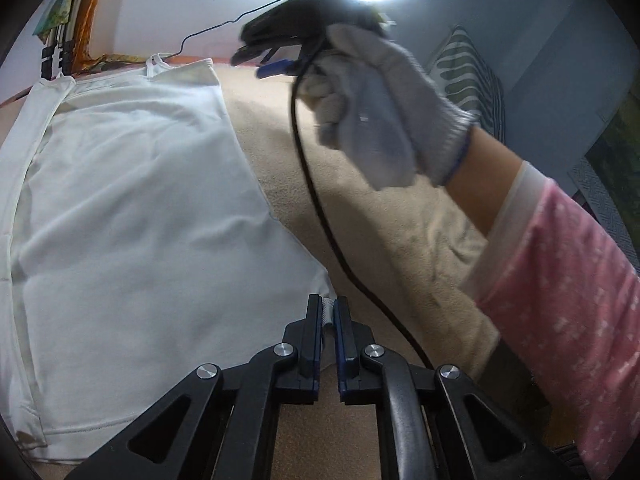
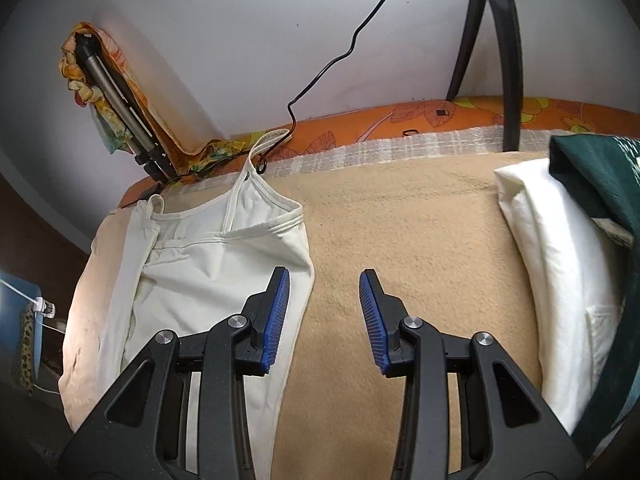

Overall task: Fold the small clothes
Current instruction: 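Grasp the opposite side edge with both grippers, fold it toward the middle, release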

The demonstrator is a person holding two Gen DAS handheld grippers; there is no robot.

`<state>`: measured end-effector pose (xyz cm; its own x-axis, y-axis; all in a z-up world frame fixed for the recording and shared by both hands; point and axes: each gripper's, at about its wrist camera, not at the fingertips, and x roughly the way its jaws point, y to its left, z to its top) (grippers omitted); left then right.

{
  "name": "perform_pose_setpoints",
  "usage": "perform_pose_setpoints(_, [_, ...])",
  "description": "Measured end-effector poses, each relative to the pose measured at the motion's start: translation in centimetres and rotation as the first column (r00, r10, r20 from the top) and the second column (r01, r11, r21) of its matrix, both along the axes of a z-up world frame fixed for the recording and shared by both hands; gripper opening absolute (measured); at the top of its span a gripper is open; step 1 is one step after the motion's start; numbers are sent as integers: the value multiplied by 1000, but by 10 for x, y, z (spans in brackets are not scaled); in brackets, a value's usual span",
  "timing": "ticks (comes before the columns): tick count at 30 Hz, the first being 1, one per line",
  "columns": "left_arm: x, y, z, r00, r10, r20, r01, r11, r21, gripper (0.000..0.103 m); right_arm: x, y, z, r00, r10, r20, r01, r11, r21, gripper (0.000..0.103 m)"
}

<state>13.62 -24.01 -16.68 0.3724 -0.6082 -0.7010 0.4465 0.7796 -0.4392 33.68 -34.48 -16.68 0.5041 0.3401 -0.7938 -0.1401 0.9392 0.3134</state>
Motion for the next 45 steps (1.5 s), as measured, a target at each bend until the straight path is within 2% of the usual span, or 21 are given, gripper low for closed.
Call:
perform_pose_setpoints(7, [-1, 10, 1, 1000, 2, 0, -2, 999, -36, 3, 37, 29, -27, 999, 15, -48, -18, 997, -72, 39])
perform_pose_setpoints(11, [-1, 16, 4, 1000, 13, 1, -13, 998, -56, 3, 46, 34, -32, 999, 11, -47, -13, 999, -42, 38])
perform_pose_setpoints(13, [-2, 19, 5, 1000, 20, 1, -20, 998, -64, 2, 49, 35, -32, 998, 13, -55, -15, 1000, -27, 24])
perform_pose_setpoints(14, [-3, 21, 5, 1000, 26, -1, -26, 997, -70, 2, 51, 37, -32, 997, 22, -68, -23, 1000, -15, 9])
perform_pose_setpoints(17, [-5, 28, 6, 999, 37, -2, -37, 996, -87, 2, 50, 44, -25, 997, 22, -70, -25, 999, -42, 7])
perform_pose_setpoints(33, [-24, 102, 16, 979, 196, -55, -202, 968, -148, 2, 44, 112, 31, 998, 47, -50, -54, 990, -131, 6])
perform_pose_setpoints(39, [-28, 124, 9, 968, 237, -75, -246, 960, -131, 2, 45, 148, 27, 995, 82, -59, -89, 987, -133, 6])
perform_pose_setpoints(45, [-33, 145, -1, 956, 275, -99, -286, 950, -123, 2, 50, 185, 5, 989, 118, -88, -129, 982, -139, 6])
